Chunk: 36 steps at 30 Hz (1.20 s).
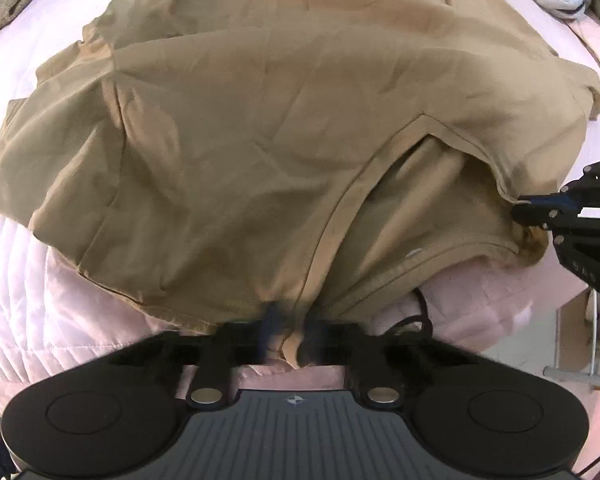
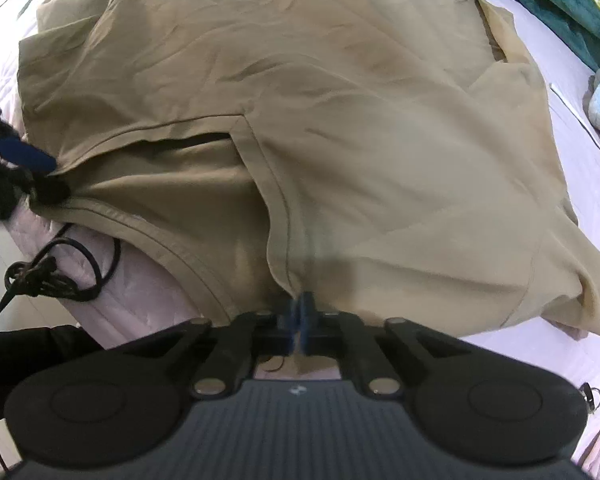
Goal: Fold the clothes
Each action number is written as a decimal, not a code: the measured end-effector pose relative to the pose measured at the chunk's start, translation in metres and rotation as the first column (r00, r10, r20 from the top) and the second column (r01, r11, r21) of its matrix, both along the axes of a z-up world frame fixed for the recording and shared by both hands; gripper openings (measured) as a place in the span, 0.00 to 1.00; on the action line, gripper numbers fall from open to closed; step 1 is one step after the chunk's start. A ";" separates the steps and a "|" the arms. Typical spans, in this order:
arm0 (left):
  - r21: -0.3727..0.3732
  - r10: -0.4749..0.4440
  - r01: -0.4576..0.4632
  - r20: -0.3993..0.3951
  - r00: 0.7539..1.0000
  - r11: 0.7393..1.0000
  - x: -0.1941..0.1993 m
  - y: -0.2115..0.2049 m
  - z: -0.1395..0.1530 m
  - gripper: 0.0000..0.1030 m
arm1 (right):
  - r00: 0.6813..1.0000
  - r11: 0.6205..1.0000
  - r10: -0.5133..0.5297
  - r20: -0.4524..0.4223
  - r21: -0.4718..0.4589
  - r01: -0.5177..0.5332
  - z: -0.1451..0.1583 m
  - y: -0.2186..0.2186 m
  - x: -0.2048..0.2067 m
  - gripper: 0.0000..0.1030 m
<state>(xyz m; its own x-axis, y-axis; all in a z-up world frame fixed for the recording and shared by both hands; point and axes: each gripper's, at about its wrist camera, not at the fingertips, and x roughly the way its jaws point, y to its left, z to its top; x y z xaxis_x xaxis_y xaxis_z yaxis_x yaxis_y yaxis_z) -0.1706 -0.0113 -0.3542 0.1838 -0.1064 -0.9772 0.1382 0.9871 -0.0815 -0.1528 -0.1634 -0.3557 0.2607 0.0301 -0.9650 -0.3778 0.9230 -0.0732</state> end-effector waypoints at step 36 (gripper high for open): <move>-0.138 -0.021 0.051 0.207 0.978 0.989 0.128 0.056 0.303 0.57 | 0.962 0.987 -0.151 0.226 -0.025 0.161 0.223 -0.051 0.085 0.53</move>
<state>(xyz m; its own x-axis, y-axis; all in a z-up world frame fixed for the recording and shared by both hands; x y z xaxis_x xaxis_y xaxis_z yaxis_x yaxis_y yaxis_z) -0.0426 0.0444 -0.0517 0.3715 -0.2512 -0.8938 0.2015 0.9616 -0.1865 -0.0680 -0.2141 -0.1325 0.4669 -0.0681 -0.8817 -0.1993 0.9633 -0.1800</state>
